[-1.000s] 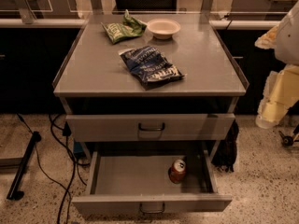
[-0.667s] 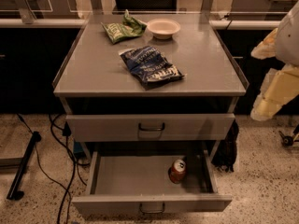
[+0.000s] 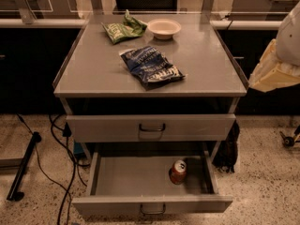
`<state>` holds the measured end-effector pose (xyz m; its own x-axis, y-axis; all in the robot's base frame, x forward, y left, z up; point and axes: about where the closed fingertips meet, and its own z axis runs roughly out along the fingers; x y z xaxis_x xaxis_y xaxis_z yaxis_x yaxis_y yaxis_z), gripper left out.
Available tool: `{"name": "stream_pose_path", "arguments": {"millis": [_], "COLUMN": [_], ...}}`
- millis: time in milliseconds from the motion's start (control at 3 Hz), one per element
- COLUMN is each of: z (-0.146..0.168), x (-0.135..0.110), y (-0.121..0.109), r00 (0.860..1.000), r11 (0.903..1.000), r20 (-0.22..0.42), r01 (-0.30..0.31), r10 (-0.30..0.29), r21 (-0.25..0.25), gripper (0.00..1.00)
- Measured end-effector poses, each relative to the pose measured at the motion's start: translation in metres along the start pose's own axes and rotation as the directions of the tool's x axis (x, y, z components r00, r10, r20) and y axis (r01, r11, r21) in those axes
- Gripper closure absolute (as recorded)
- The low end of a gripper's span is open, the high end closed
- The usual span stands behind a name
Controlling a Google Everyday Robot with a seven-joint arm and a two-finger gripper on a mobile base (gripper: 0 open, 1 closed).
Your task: Pick coke can from middle drawer and place on counter
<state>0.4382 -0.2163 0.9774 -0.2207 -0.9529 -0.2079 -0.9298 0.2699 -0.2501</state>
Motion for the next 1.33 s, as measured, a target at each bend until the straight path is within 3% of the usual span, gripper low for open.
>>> {"name": "stream_pose_path", "arguments": {"millis": [333, 1000, 1333], "z": [0.013, 0.077, 0.115], "x": [0.003, 0.022, 0.022], "y": [0.007, 0.03, 0.042], "r00": [1.0, 0.986, 0.967], "r11": [0.9996, 0.9907, 0.9836], "r20": [0.012, 0.092, 0.178], "r01": [-0.028, -0.136, -0.176], "r10": [0.028, 0.136, 0.18], "r21": [0.005, -0.012, -0.036], "gripper": [0.99, 1.0, 1.0]}}
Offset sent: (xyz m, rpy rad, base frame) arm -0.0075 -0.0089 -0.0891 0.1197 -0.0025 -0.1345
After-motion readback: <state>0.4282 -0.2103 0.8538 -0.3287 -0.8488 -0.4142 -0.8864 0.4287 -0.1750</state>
